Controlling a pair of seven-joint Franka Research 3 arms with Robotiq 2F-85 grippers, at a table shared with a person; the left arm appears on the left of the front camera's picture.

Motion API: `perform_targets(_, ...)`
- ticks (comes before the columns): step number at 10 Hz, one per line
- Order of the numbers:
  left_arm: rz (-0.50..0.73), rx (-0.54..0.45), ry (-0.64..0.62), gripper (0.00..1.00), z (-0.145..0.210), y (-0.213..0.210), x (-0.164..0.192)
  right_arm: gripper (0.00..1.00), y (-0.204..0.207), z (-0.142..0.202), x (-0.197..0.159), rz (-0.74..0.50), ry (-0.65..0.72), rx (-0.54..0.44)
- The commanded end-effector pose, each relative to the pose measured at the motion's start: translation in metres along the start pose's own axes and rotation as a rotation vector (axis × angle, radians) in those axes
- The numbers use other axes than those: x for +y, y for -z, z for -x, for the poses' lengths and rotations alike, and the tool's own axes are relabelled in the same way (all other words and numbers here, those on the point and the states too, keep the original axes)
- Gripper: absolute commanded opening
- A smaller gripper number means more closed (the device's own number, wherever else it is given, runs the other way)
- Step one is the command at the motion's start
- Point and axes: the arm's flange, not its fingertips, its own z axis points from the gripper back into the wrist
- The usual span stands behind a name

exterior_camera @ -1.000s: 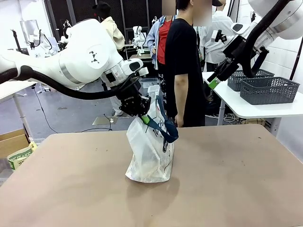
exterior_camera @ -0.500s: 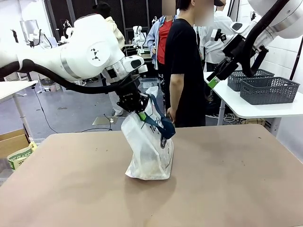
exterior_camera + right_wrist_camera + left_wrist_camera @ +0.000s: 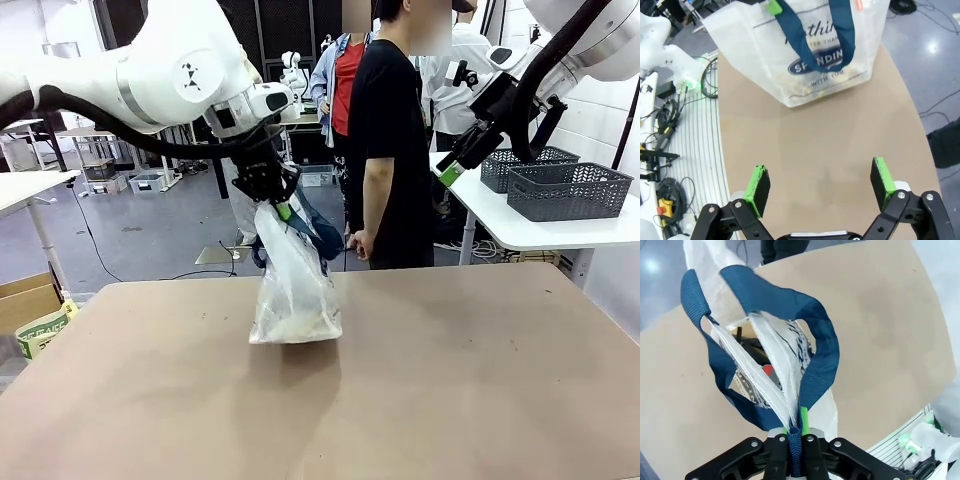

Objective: Transfer purchased items from the store into the shopping bag.
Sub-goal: Move the Reusable shopping bag to the right side of the table.

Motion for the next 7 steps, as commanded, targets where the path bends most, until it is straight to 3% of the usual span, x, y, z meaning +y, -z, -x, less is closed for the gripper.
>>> perform_targets(1,-0.066,-0.004,0.099,0.0,-0.016,-0.032,0.012,1.0,0.001,-0.002,-0.001,-0.003,0.0,-0.001)
perform_targets(3,-0.173,-0.009,0.125,0.0,-0.012,-0.049,0.034,1.0,0.001,-0.002,-0.001,-0.003,0.0,-0.001)
perform_targets(5,-0.259,-0.063,0.176,0.0,0.005,-0.069,0.077,1.0,0.001,-0.002,-0.001,-0.003,0.0,-0.001)
perform_targets(7,-0.303,-0.064,0.136,0.0,0.037,-0.082,0.114,1.0,0.001,-0.002,-0.001,-0.003,0.0,-0.001)
